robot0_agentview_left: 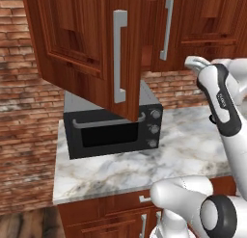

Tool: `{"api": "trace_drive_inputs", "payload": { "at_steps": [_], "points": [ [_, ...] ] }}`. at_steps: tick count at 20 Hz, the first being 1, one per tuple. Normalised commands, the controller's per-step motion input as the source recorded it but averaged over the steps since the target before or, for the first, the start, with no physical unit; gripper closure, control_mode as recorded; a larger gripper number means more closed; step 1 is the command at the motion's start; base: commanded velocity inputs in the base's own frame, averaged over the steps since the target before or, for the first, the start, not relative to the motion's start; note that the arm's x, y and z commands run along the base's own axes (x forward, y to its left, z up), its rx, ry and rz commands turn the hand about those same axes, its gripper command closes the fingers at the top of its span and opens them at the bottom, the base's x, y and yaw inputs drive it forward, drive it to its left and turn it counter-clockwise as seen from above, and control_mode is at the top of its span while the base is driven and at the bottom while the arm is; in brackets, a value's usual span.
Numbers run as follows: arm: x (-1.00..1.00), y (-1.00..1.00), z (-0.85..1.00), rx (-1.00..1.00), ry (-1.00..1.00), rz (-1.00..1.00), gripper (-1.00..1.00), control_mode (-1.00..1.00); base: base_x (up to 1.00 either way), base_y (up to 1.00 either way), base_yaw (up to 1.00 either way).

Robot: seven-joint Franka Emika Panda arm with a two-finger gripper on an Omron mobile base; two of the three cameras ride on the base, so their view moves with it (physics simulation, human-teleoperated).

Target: Close all open cabinet doors.

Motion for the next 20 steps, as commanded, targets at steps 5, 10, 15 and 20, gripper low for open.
{"api": "trace_drive_inputs", "payload": {
  "at_steps": [5,10,15,20],
  "points": [
    [-0.85,0.68,0.00,-0.09,0.00,0.11,-1.00,-1.00,0.00,0.00,0.00],
    [-0.66,0.69,0.16,-0.20,-0.06,0.17,-1.00,-1.00,0.00,0.00,0.00],
    [-0.52,0.49,0.29,-0.23,-0.08,0.22,-1.00,-1.00,0.00,0.00,0.00],
    [-0.15,0.35,0.41,-0.23,-0.06,0.25,-1.00,-1.00,0.00,0.00,0.00]
  ]
}}
